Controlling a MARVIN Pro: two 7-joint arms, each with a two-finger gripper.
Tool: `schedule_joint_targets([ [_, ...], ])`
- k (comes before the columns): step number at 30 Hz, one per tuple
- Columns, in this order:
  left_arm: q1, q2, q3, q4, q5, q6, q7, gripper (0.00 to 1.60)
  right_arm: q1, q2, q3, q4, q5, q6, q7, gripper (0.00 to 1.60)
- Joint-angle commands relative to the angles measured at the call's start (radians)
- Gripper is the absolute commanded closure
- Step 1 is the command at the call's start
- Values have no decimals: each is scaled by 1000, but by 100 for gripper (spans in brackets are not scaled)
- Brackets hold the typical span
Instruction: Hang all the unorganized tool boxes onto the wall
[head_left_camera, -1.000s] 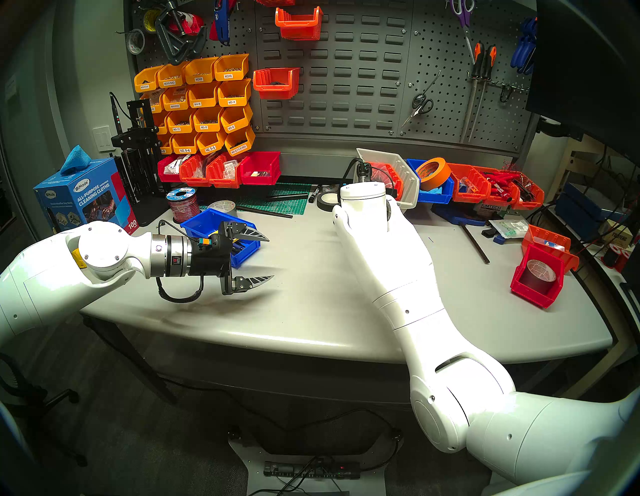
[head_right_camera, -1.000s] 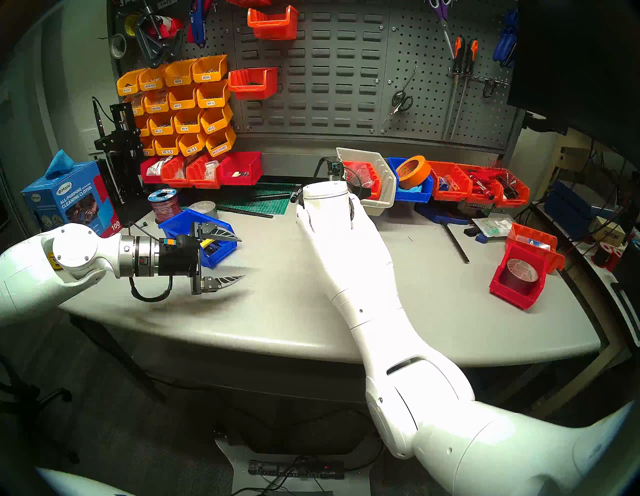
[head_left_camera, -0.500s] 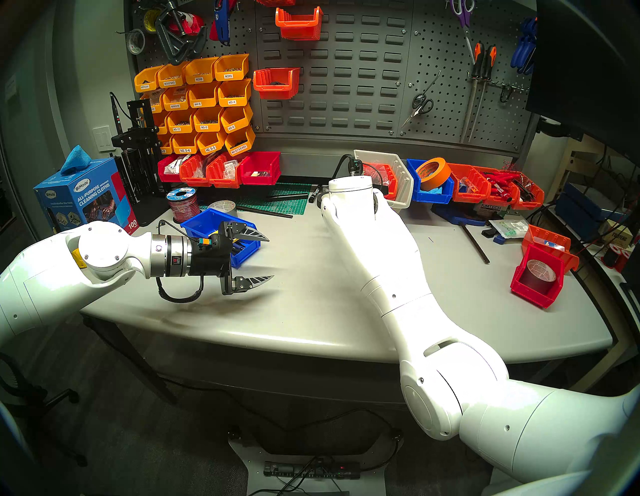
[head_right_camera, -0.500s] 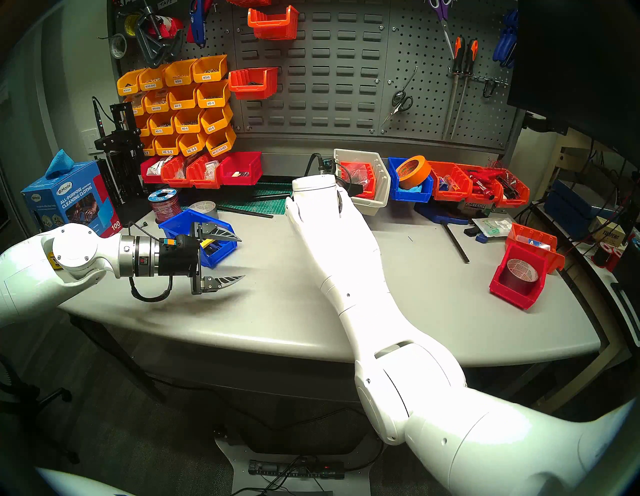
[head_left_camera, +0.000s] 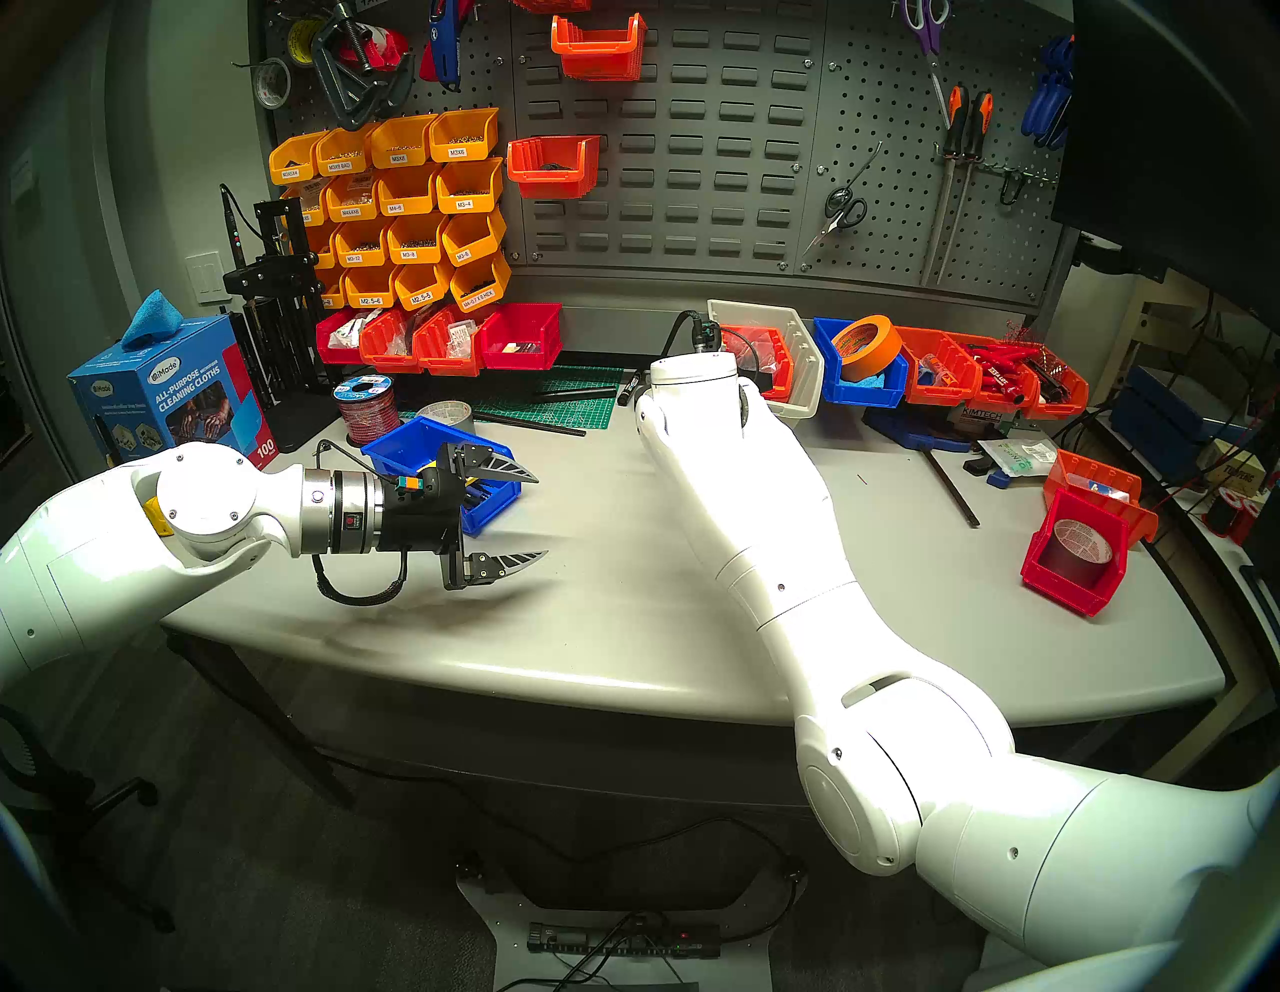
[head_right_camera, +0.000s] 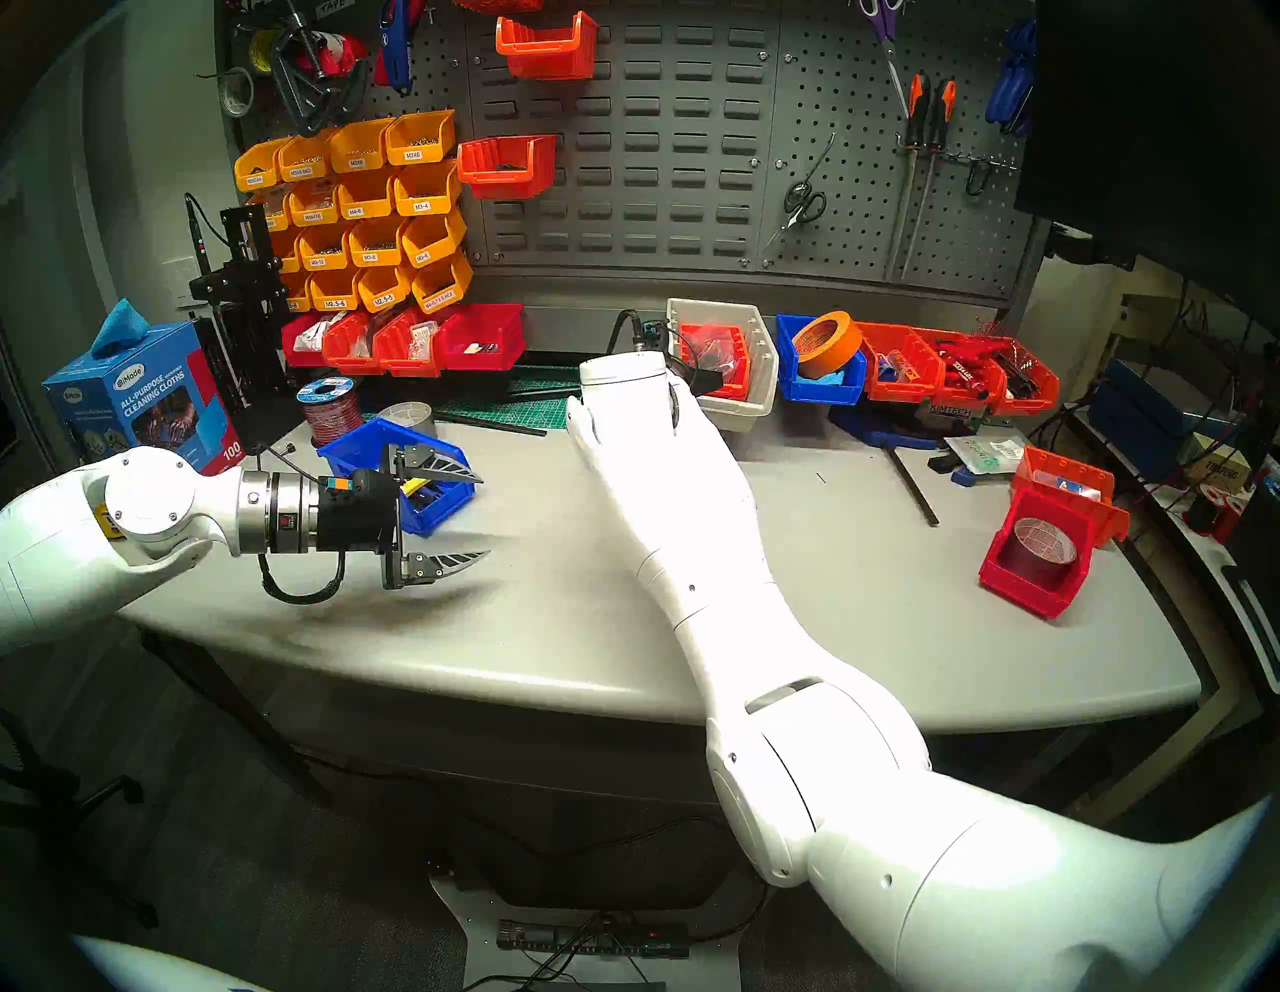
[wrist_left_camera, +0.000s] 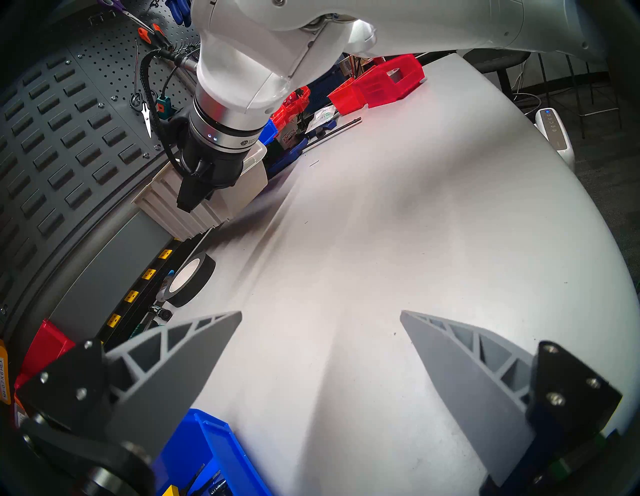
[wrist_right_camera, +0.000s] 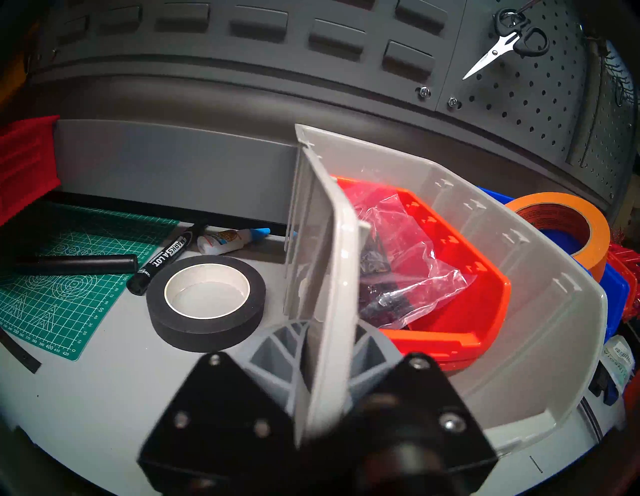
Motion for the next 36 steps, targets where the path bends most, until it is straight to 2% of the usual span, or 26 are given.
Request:
schedule_joint_targets([
  [1,-10,1,-9,-2,-1,0,0,0,2,57,-1,-37,-25,-25,1,160],
  [29,-11,1,-9,-2,-1,1,0,0,-64,84,-22,-94,-7,-6,-4,160],
  [30,-11,1,-9,-2,-1,1,0,0,-64,83,-24,-93,-9,-4,-7,152],
  [31,-11,1,-9,-2,-1,1,0,0,-64,84,-28,-91,-13,-3,-10,61],
  [32,-11,1,-9,-2,-1,1,0,0,-64,86,-32,-89,-16,-2,-12,15],
  [33,-11,1,-9,-2,-1,1,0,0,-64,86,-33,-89,-15,-2,-12,0],
  [36,-11,1,-9,-2,-1,1,0,0,-70,93,-38,-93,-13,1,-11,0],
])
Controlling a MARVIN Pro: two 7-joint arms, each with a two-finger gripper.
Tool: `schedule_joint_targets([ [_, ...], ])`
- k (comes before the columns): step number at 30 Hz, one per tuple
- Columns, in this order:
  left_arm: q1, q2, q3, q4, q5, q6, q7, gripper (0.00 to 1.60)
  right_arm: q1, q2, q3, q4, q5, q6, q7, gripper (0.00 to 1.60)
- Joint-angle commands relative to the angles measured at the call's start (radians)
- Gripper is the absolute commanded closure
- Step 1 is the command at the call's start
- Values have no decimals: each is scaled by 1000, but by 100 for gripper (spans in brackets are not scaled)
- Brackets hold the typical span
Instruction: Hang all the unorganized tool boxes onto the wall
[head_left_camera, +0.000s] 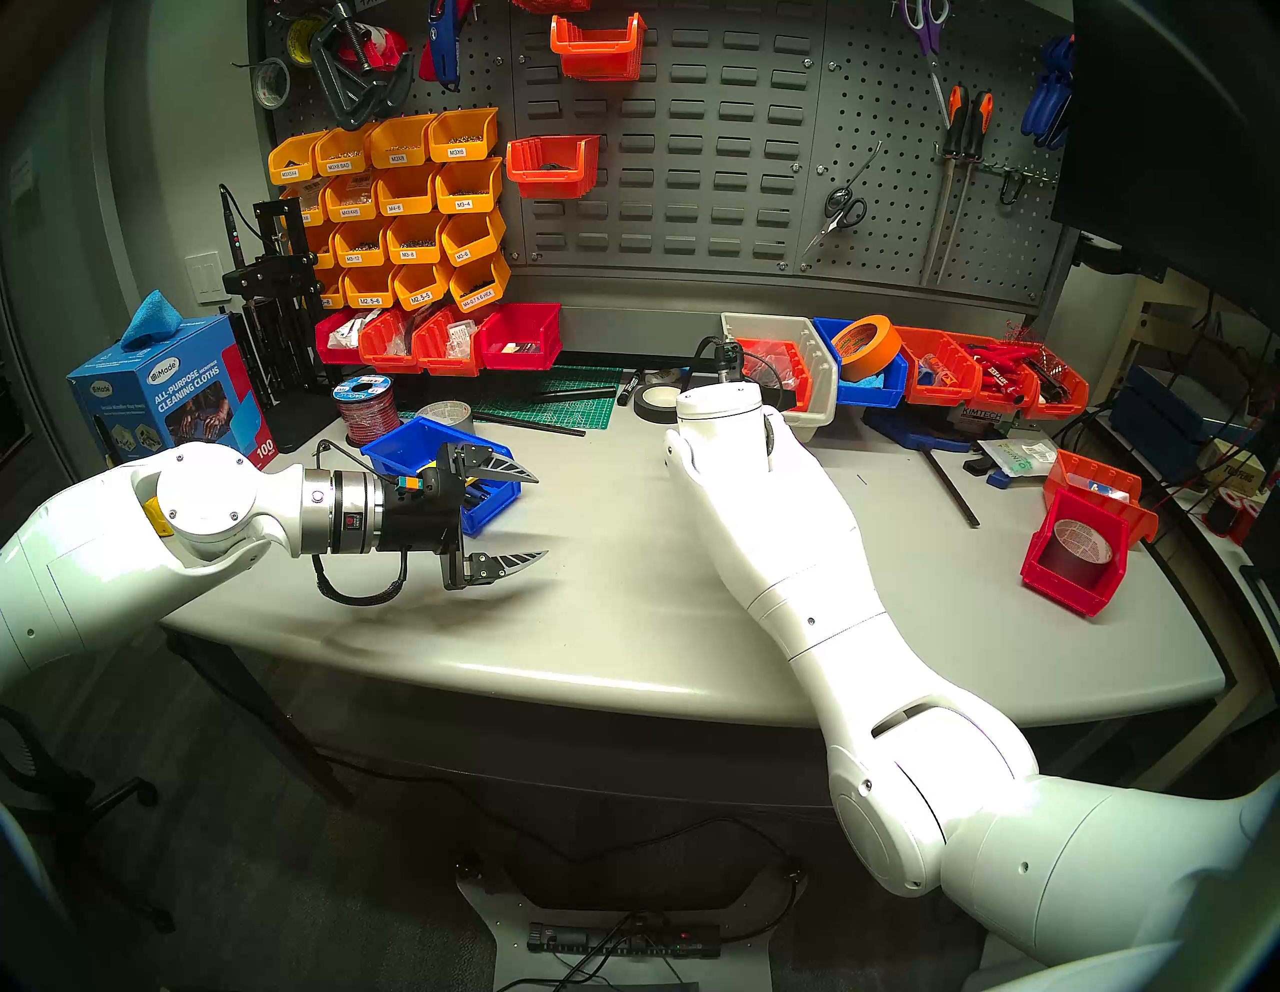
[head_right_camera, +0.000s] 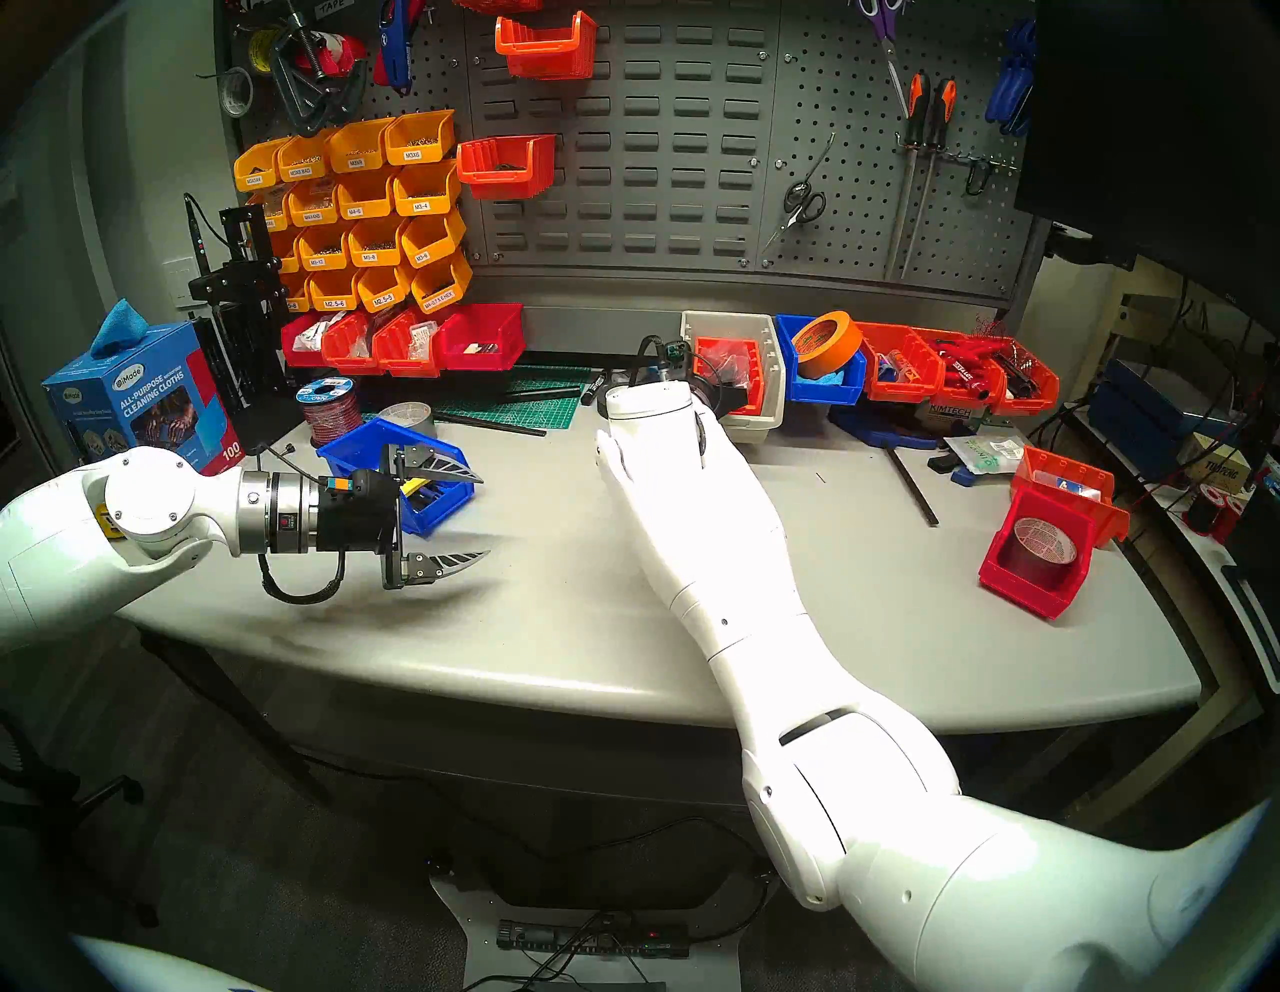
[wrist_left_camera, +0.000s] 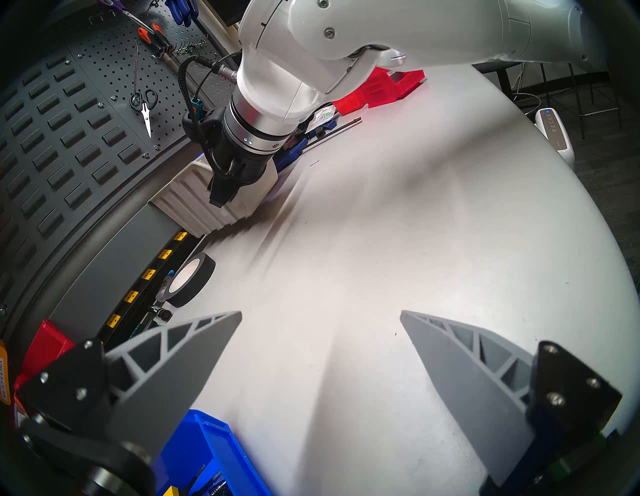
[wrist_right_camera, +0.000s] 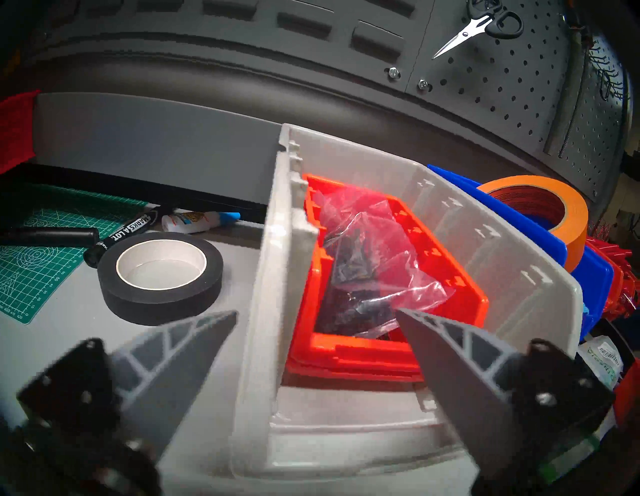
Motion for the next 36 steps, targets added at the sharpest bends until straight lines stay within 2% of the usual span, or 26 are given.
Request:
schedule_joint_targets([
  [1,-11,1,-9,-2,-1,1,0,0,-4,9,-7,-28,-10,13,-8,0],
  [9,-11,1,-9,-2,-1,0,0,0,-59,24,-19,-111,1,60,0,0],
  [15,-10,1,-9,-2,-1,0,1,0,-120,63,-90,-202,-2,86,53,0],
  [18,-10,1,-9,-2,-1,0,1,0,-142,81,-103,-238,-1,92,69,0],
  [23,-10,1,-9,-2,-1,-1,1,0,-185,161,-101,-323,-10,98,96,0],
  [26,-10,1,-9,-2,-1,-1,1,0,-198,203,-72,-364,-5,96,135,0],
  [29,-10,1,-9,-2,-1,-1,1,0,-205,241,-16,-410,1,101,192,0],
  [31,-10,1,-9,-1,-1,-1,1,0,-199,235,6,-397,-4,100,199,0],
  [32,-9,1,-9,-1,-1,-1,1,0,-201,262,42,-399,8,97,248,0],
  [36,-9,1,-8,-1,-1,-1,1,0,-202,315,128,-373,19,93,311,0],
])
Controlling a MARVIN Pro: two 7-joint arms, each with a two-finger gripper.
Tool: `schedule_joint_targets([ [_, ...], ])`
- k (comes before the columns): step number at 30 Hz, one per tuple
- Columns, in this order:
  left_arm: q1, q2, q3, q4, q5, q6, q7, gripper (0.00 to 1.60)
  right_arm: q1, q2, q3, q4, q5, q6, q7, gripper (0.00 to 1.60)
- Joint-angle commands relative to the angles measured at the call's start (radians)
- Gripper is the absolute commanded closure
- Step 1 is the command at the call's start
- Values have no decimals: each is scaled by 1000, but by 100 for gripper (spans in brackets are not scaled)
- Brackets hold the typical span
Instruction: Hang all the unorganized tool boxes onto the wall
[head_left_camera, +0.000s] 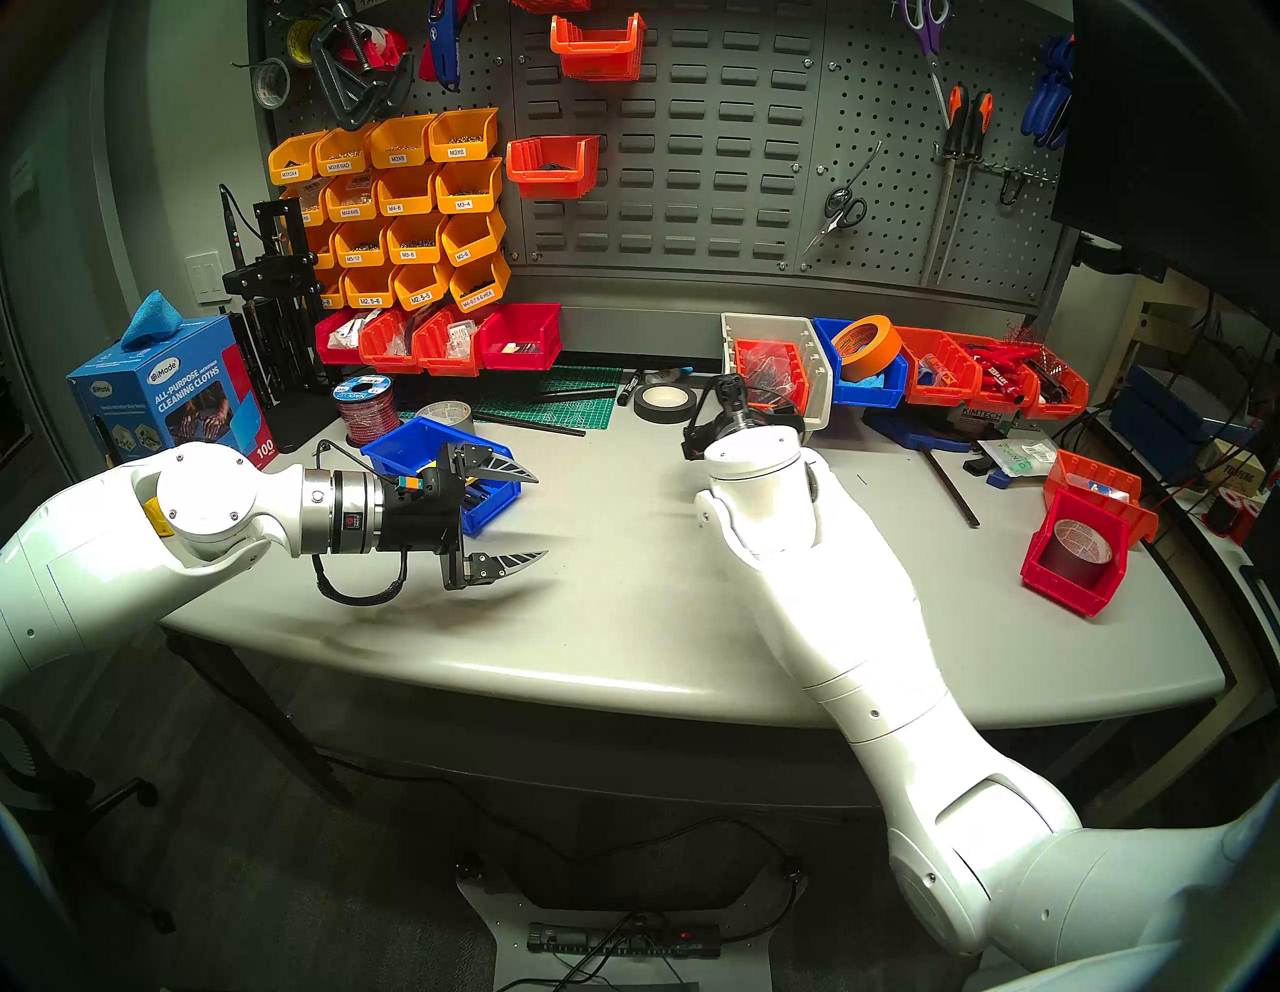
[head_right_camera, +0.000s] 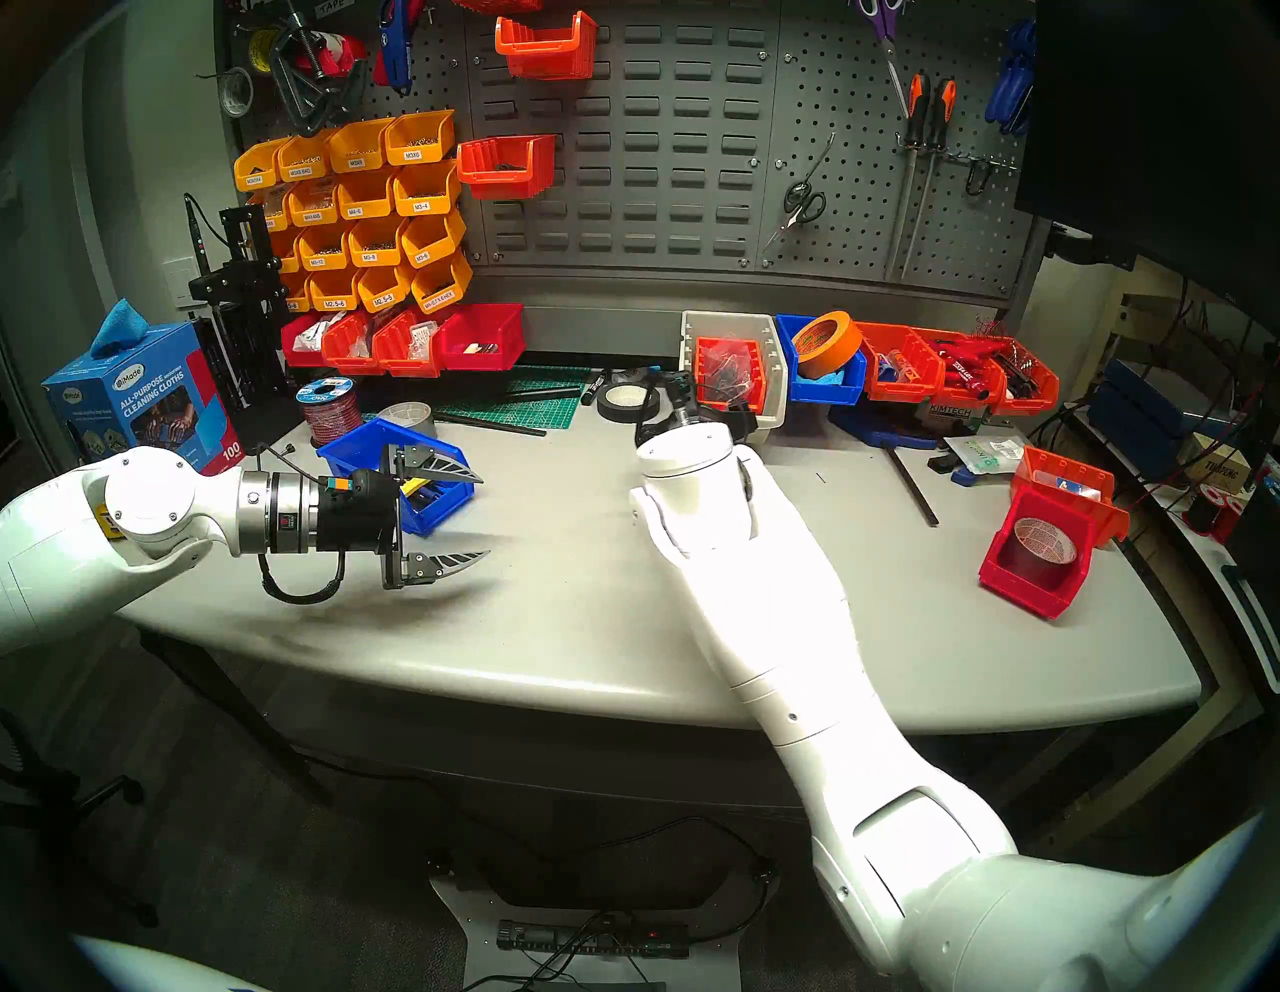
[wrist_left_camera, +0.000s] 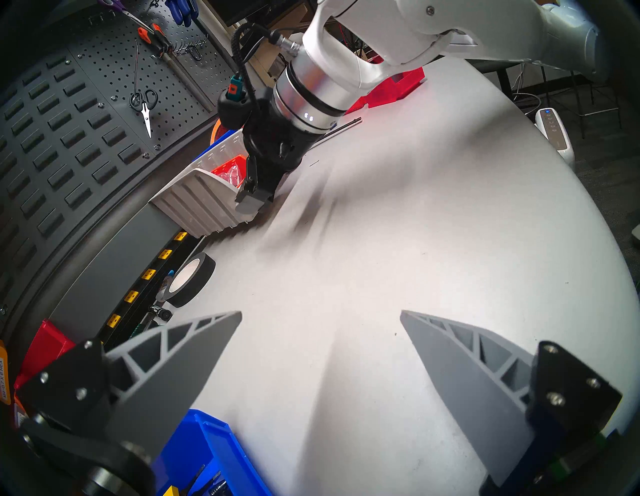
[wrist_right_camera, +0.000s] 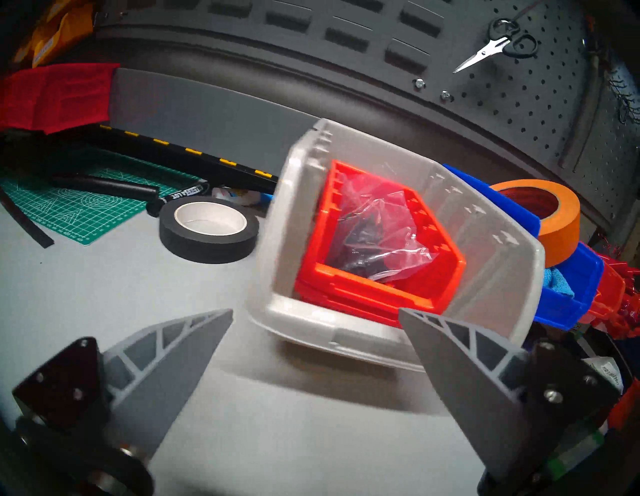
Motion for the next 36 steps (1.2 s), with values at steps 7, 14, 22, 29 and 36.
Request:
schedule_joint_targets([
  [7,-9,1,-8,-1,-1,-1,1,0,-6,159,210,12,28,-32,207,0],
  [14,-10,1,-9,-1,-1,-1,1,0,-20,223,244,12,37,-78,397,0],
  [22,-10,1,-9,-2,-1,-1,1,0,-30,301,251,31,15,-166,591,0],
  [29,-10,1,-9,-2,-1,0,1,0,-13,357,254,50,9,-238,679,0],
  [36,-10,1,-9,-2,-1,0,1,0,-26,388,282,-11,4,-240,726,0],
])
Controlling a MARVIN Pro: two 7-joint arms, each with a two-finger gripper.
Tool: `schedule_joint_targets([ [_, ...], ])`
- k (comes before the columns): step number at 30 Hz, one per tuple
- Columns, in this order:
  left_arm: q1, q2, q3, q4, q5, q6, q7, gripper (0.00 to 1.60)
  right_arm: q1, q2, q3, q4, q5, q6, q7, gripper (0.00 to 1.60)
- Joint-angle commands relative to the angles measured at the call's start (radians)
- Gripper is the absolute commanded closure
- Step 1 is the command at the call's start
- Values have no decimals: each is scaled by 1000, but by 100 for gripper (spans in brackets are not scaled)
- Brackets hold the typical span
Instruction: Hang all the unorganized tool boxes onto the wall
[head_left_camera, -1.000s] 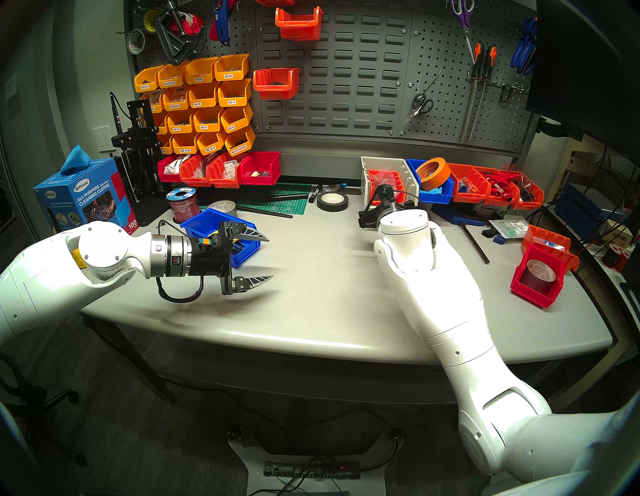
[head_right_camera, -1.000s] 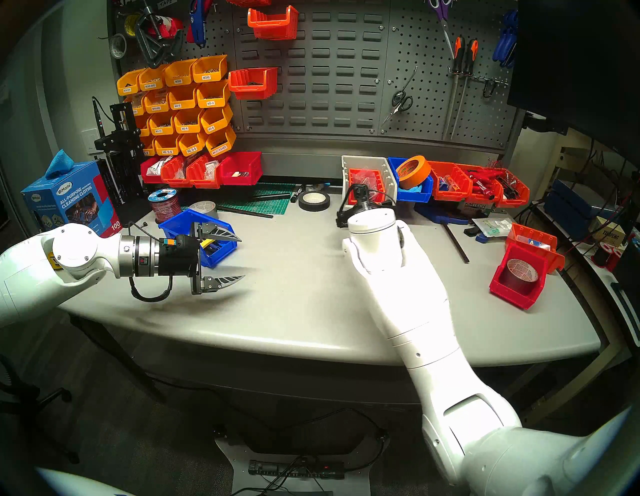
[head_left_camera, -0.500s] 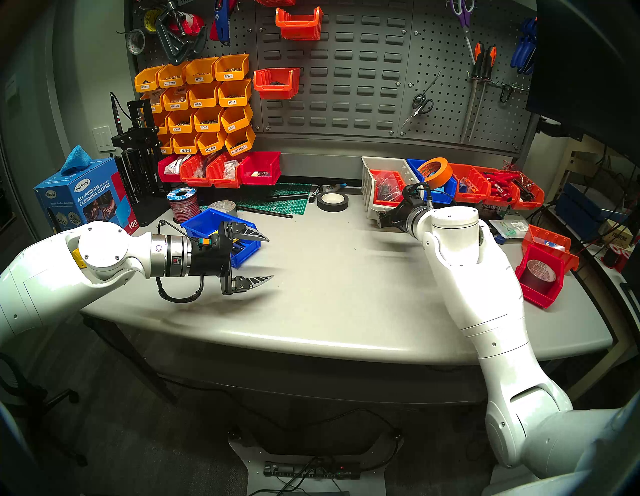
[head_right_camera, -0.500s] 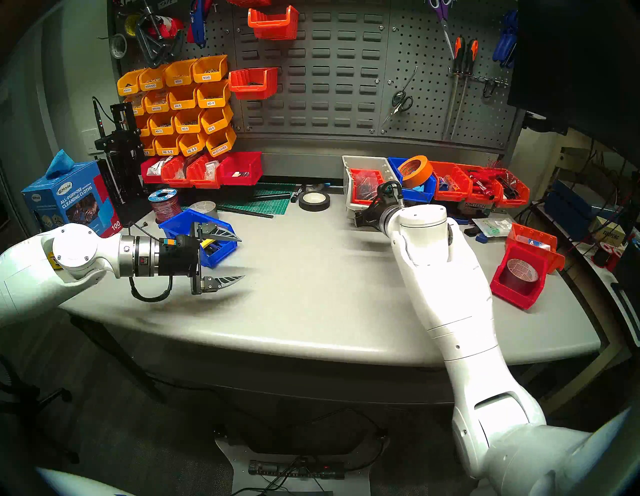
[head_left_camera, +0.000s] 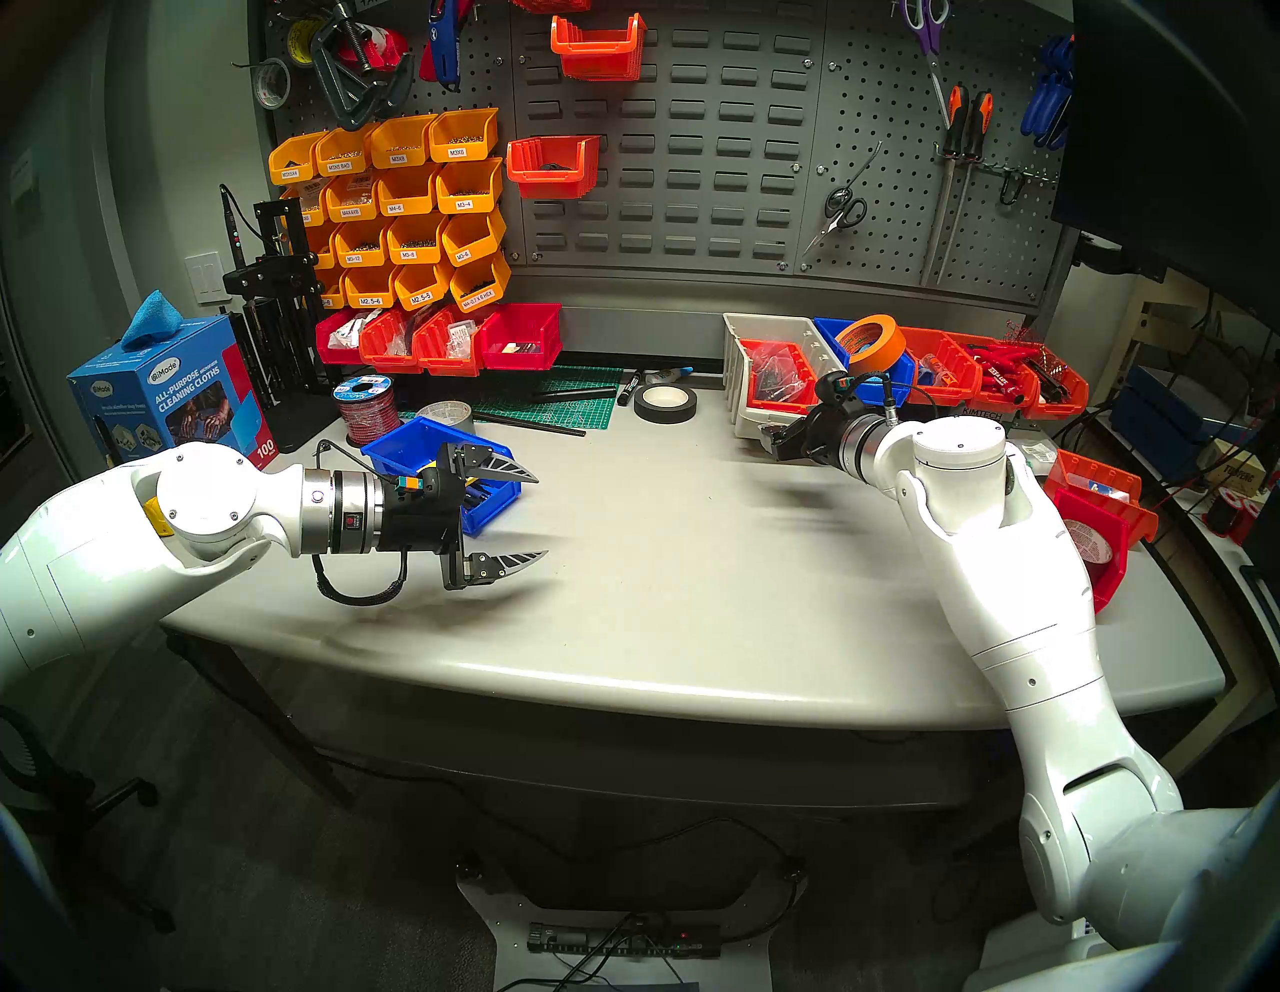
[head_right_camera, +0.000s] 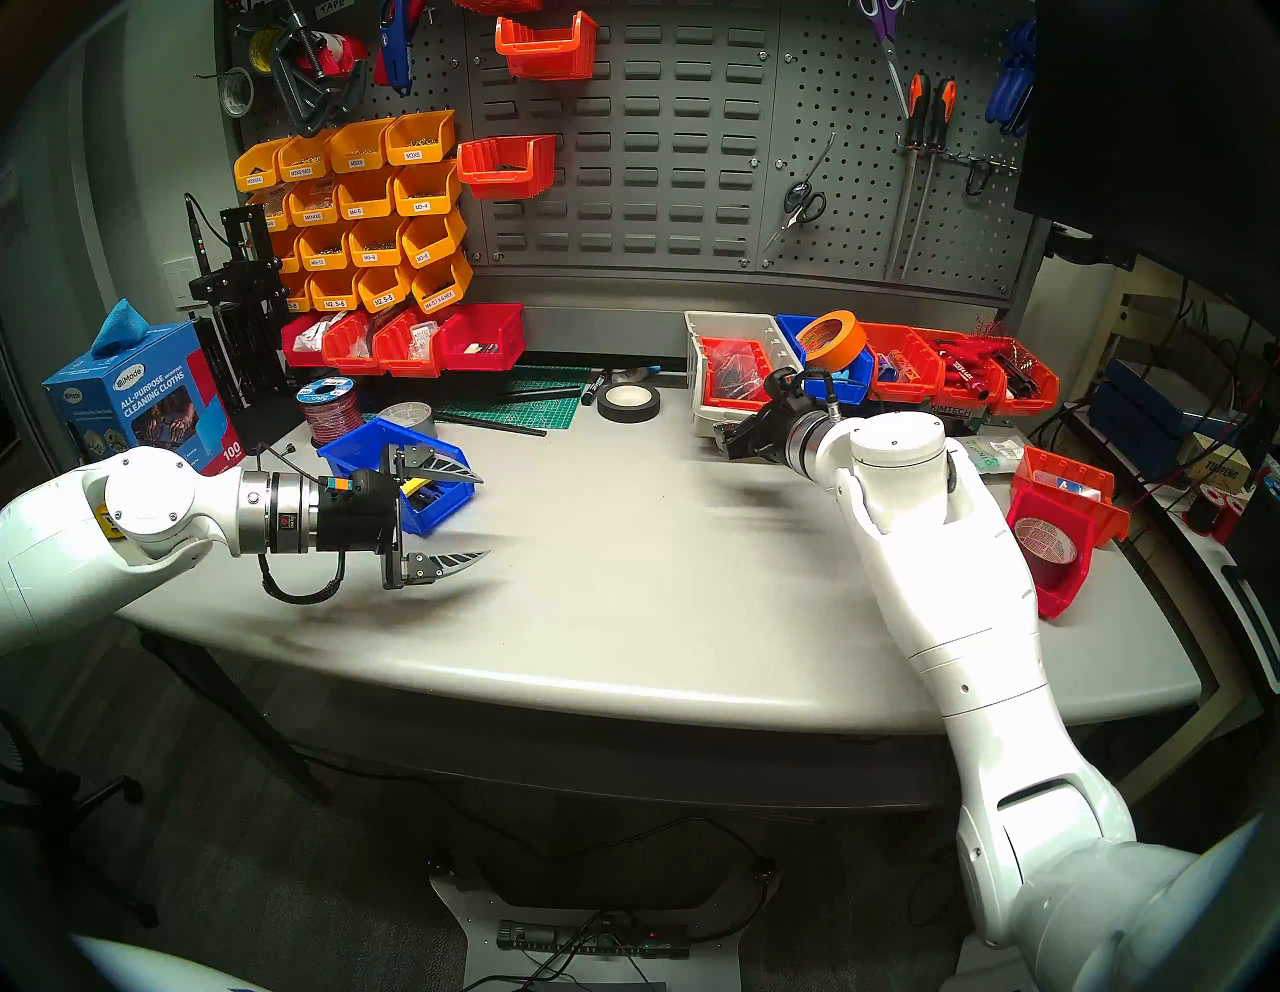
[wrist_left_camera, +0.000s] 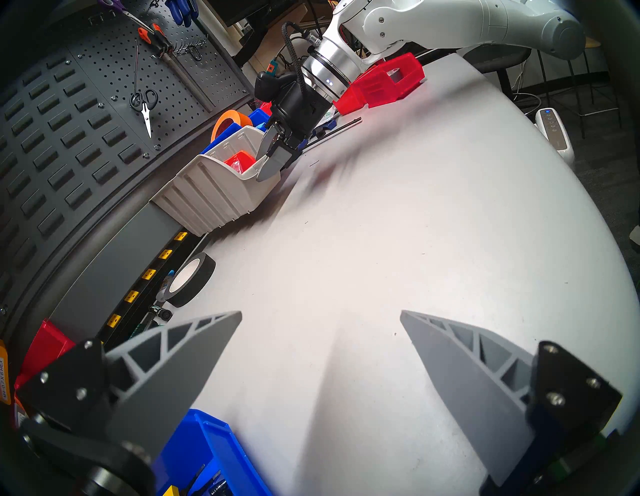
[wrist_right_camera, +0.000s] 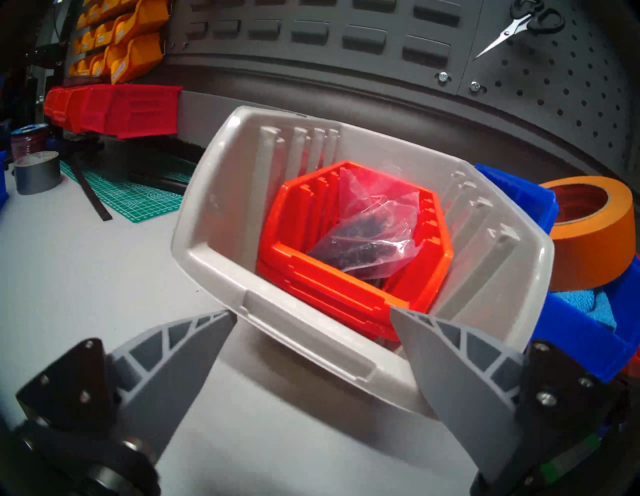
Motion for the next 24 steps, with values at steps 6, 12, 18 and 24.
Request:
schedule_joint_targets([
  [6,-10,1,-9,-2,-1,0,1,0,-35,110,74,-152,-15,20,25,0],
  [12,-10,1,-9,-2,-1,0,0,0,-92,108,98,-244,-14,96,11,0],
  [18,-10,1,-9,-2,-1,0,0,0,-146,90,121,-331,-16,164,-20,0],
  [24,-11,1,-9,-2,-1,0,0,0,-173,68,123,-404,-21,217,-47,0],
])
